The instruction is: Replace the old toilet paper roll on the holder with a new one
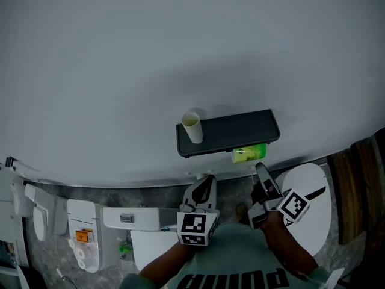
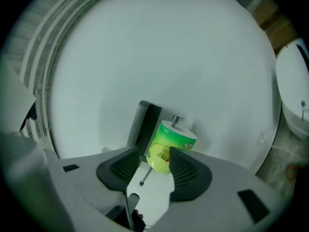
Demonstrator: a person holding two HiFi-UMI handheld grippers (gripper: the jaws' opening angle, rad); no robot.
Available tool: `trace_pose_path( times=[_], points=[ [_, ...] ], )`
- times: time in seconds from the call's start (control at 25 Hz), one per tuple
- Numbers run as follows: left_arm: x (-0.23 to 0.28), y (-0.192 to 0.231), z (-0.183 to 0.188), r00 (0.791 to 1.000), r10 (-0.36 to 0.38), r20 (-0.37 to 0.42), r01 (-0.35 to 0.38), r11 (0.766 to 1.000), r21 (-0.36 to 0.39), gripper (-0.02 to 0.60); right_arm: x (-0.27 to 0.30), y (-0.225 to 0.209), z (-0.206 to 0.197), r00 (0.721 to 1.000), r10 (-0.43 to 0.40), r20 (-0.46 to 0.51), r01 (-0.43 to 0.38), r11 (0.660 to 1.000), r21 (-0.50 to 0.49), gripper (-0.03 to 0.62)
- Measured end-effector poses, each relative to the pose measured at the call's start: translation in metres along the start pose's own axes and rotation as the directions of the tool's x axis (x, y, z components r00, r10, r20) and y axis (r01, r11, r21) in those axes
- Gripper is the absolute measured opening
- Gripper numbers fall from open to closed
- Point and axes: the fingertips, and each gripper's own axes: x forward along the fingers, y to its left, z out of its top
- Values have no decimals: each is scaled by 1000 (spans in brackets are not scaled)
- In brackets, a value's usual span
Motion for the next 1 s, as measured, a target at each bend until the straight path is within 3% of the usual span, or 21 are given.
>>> trace_pose_path(
  times=[0.08, 0.16, 0.28, 0.4, 0.52, 0.6, 0.76, 1.0],
  points=[
    [-2, -2, -1, 1000, -9, 3, 9, 1000, -1, 5, -8, 7, 0, 999, -41, -17, 38, 986, -165, 129],
    [-5, -1, -3, 1000, -8, 6, 8, 1000, -6, 5, -12, 19, -4, 997, -66, -45, 47, 937, -346, 55],
    [-10, 3, -6, 1000, 0, 8, 0, 1000, -16, 5, -14, 40, -15, 995, -53, -85, 0, 846, -533, 23],
    [-18, 3, -6, 1000, -4, 17, 5, 1000, -28, 5, -18, 54, -25, 992, -94, -87, 11, 740, -672, 11],
    [-27, 5, -6, 999, -6, 36, 8, 999, -42, 5, -20, 65, -35, 989, -131, -73, 26, 631, -775, 11],
    [-35, 6, -5, 999, -9, 53, 12, 999, -50, 5, -21, 71, -42, 987, -145, -65, 32, 581, -813, 9],
    [-52, 10, -2, 996, -13, 91, 18, 998, -62, 5, -24, 75, -56, 984, -169, -57, 42, 529, -848, 9],
    [-78, 14, -1, 992, -12, 123, 23, 996, -86, 5, -35, 80, -77, 978, -201, -60, 50, 501, -864, 9]
  ],
)
